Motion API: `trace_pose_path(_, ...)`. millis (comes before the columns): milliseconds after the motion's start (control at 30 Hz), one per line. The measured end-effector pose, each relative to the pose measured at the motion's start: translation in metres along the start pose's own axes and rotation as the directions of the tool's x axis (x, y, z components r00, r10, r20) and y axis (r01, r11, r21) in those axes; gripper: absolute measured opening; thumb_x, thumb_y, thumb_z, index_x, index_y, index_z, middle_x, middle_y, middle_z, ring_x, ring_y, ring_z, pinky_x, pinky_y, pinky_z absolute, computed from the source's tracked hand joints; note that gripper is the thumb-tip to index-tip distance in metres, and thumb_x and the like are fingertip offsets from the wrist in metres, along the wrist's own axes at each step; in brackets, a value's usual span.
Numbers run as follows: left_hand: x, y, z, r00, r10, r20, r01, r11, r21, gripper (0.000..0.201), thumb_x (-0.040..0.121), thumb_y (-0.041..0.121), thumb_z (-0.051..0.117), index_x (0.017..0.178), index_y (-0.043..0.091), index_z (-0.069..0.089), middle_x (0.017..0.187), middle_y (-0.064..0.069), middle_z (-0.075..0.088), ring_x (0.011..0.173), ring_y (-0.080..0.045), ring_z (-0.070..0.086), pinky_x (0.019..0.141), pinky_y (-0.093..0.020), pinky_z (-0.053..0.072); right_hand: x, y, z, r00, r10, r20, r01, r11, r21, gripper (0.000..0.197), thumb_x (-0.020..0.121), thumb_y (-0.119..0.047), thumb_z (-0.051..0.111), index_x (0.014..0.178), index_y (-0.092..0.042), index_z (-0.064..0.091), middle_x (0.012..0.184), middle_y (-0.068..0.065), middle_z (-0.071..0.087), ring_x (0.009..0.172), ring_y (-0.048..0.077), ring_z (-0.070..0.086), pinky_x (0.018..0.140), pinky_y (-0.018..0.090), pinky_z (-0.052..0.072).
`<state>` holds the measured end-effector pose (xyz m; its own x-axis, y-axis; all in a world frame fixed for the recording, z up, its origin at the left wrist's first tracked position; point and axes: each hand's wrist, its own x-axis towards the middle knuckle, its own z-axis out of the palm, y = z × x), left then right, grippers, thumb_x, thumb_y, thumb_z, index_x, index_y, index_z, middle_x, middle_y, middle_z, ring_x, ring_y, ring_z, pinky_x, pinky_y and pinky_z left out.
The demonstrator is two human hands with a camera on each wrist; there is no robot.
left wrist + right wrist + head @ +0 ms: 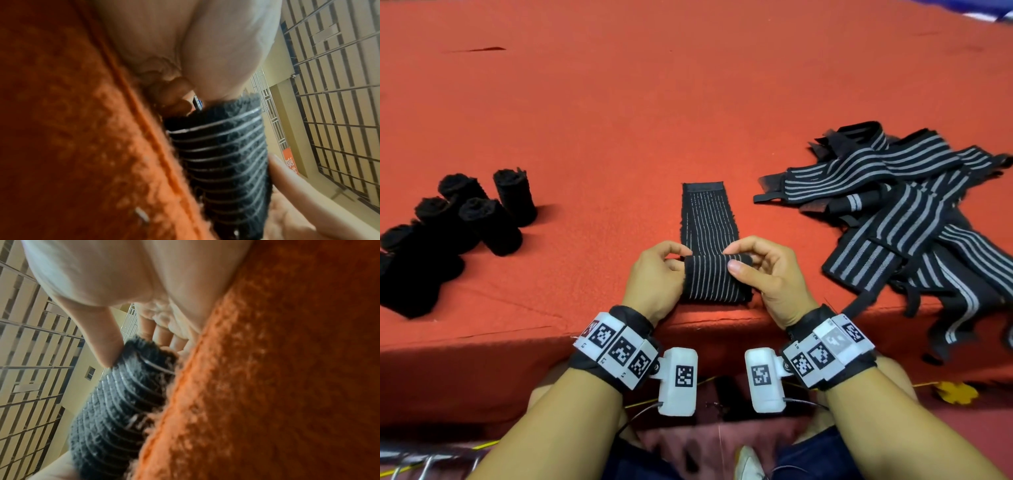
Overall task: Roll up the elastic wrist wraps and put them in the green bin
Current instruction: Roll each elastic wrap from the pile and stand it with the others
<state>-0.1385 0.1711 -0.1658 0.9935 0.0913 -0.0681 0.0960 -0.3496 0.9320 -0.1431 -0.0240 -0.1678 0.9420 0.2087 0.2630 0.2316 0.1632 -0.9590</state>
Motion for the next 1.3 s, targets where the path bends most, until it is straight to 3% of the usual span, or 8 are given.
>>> trace_pose_path(133,-0.004,0.003,0.001,0.998,0.033,0.045,-0.035,0.999,0.03,0.017,0.087,0.012,0.069,0.086,0.029,0.067,0.072,-0.008,0.074,0.064,-0.024,0.067,0.071,-0.049,0.06,0.0,-0.001,0.001,1.0,-0.004,0.021,0.005,0.999,-0.043,0.019,0.075,-0.032,0.075,0.092,-0.022,0.074,0.083,-0.003,0.07,0.078,0.013,0.063,0.072,0.026,0.051)
trace_pose_path(500,-0.006,0.011,-0.007,0.995,-0.002,0.099,0.001,1.0,0.014,0.014,0.092,0.014,0.067,0.1,0.023,0.074,0.086,-0.008,0.078,0.085,-0.028,0.074,0.084,-0.05,0.059,0.002,0.0,0.003,0.997,0.036,0.07,-0.03,0.996,-0.08,0.012,0.081,-0.012,0.071,0.092,-0.016,0.069,0.079,-0.01,0.069,0.073,0.006,0.062,0.067,0.017,0.05)
trace_pose_path(633,-0.006,0.009,-0.007,0.997,0.008,0.074,-0.006,0.999,-0.036,0.052,0.084,0.018,0.078,0.13,0.034,0.06,0.076,0.001,0.073,0.076,-0.016,0.072,0.085,-0.045,0.059,0.002,0.001,0.003,0.996,0.044,0.074,-0.036,0.995,-0.097,0.011,0.079,-0.025,0.076,0.09,-0.024,0.071,0.08,-0.009,0.066,0.069,0.021,0.05,0.067,0.03,0.043)
trace_pose_path(700,-0.006,0.007,-0.007,0.996,0.047,0.074,-0.044,0.998,-0.04,0.065,0.081,0.022,0.081,0.136,0.044,0.053,0.075,0.012,0.068,0.077,-0.009,0.068,0.085,-0.037,0.057,0.002,0.001,0.002,0.997,0.05,0.066,-0.045,0.996,-0.082,0.01,0.08,-0.019,0.074,0.089,-0.02,0.07,0.076,-0.01,0.066,0.064,0.007,0.055,0.063,0.019,0.045)
trace_pose_path(833,-0.004,0.005,-0.008,0.997,0.046,0.069,-0.047,0.999,0.006,0.05,0.077,0.03,0.082,0.124,0.037,0.069,0.107,0.013,0.072,0.095,-0.004,0.069,0.099,-0.039,0.054,0.004,0.004,0.002,0.996,0.054,0.065,-0.046,0.992,-0.115,0.01,0.08,-0.023,0.075,0.089,-0.028,0.072,0.082,-0.006,0.068,0.069,0.015,0.054,0.065,0.026,0.044)
trace_pose_path(1033,-0.007,0.004,-0.005,0.998,0.066,-0.017,-0.066,0.997,0.032,0.024,0.075,0.039,0.078,0.099,0.041,0.077,0.108,0.01,0.07,0.097,-0.009,0.069,0.095,-0.04,0.055,0.005,0.004,0.002,0.997,0.072,0.016,-0.069,0.987,-0.147,0.009,0.081,-0.019,0.074,0.088,-0.023,0.072,0.078,-0.012,0.068,0.071,0.003,0.06,0.069,0.018,0.047)
trace_pose_path(1200,-0.016,0.005,-0.007,0.989,0.148,-0.016,-0.146,0.945,-0.291,0.023,0.103,0.011,0.054,0.103,0.008,0.076,0.058,0.017,0.06,0.053,0.003,0.05,0.058,-0.016,0.041,0.006,0.005,0.004,0.995,0.087,-0.038,-0.091,0.99,-0.111,0.009,0.079,-0.022,0.076,0.086,-0.027,0.076,0.08,0.006,0.069,0.078,0.02,0.06,0.076,0.035,0.051)
trace_pose_path(1300,-0.022,0.006,-0.006,0.962,0.244,0.119,-0.201,0.935,-0.291,0.016,0.096,0.01,0.064,0.106,0.003,0.074,0.076,0.012,0.073,0.073,0.002,0.065,0.072,-0.013,0.049,0.004,0.002,0.005,0.995,0.098,-0.025,-0.099,0.993,-0.06,0.012,0.087,-0.005,0.075,0.089,-0.017,0.073,0.08,0.004,0.073,0.075,0.014,0.068,0.07,0.026,0.055)
